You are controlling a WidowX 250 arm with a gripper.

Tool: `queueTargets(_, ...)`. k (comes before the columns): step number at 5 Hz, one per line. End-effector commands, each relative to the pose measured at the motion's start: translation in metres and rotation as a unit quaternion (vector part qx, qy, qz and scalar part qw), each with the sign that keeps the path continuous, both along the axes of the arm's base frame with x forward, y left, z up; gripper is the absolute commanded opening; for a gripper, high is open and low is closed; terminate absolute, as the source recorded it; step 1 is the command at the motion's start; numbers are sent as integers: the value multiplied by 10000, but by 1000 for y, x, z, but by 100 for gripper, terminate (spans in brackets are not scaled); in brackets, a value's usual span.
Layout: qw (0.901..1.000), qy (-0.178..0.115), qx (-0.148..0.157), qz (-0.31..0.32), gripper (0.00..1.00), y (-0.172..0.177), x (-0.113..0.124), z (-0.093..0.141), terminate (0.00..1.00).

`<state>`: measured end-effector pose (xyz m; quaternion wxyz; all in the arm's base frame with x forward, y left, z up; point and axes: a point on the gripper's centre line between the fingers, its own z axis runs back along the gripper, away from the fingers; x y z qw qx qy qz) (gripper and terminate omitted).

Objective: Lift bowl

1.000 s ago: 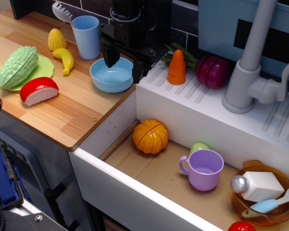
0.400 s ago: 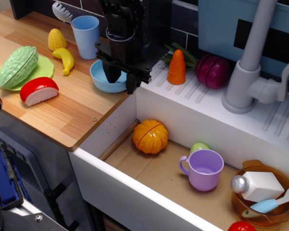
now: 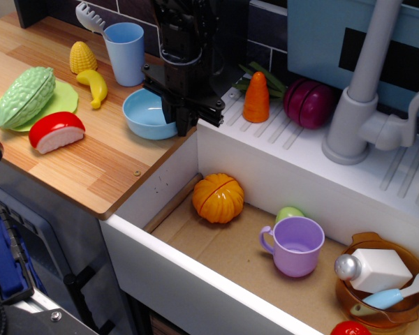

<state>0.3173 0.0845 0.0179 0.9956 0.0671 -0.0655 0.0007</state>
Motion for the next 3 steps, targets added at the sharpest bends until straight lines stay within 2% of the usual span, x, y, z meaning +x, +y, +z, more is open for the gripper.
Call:
queueTargets(1, 9972, -506, 521, -183, 0, 7, 22, 73, 0)
queueTargets(2, 9951, -572, 755, -282, 0, 14, 30, 107, 0)
queueTargets(3, 9939, -614, 876, -253, 0, 13, 34, 137, 100)
